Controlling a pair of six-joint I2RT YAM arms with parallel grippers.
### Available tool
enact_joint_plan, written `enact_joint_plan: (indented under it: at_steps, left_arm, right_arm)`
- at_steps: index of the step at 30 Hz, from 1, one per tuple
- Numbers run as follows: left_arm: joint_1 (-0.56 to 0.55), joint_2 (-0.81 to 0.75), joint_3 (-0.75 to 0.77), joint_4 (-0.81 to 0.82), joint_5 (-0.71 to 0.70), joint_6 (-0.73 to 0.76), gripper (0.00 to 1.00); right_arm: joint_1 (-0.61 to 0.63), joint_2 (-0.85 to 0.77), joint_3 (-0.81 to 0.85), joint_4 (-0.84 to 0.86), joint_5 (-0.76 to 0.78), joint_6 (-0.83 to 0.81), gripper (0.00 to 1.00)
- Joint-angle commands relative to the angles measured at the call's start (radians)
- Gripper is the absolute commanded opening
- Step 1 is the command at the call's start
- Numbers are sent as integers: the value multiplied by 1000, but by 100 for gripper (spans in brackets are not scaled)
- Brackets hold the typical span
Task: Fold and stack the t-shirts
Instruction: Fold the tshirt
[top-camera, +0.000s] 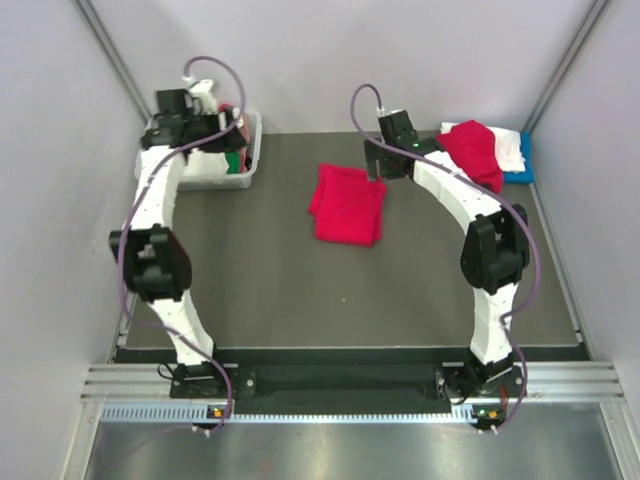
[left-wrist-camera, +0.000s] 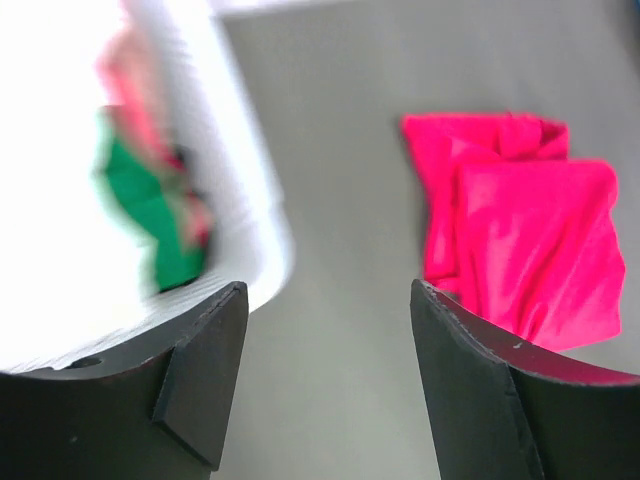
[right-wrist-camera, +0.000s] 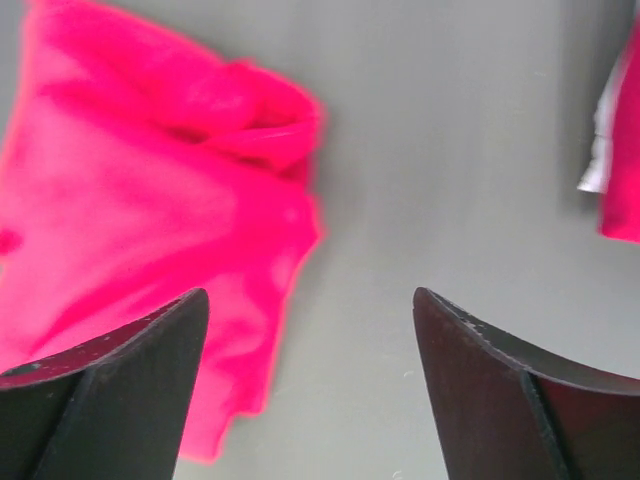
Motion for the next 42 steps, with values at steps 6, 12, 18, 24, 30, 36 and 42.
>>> enact_joint_plan:
  at_steps: [6,12,18,24,30,36,42]
  left_arm:
    - [83,-319,-364,20,100,93,72]
    - [105,-347,-525,40,41,118,72]
    - [117,-371,-597,39,57,145,73]
    - [122,-381,-574,17,113,142,73]
    - [74,-335,-500,-76,266,124,79]
    - [-191,-345,-532,-20,140,115,82]
    - [-325,-177,-433,-61,125,70,82]
  right_arm:
    - [160,18,-22,-24,-77,-6,57]
    - [186,93,21,-47,-95,12,80]
    - [186,141,-19,-24,-100,21,85]
    - [186,153,-42,-30,-91,23,86]
    - [129,41,55,-78,-46,8,90]
    - [35,22,151,-91,-55,8,95]
    - [-35,121,173,-79,-117,15,95]
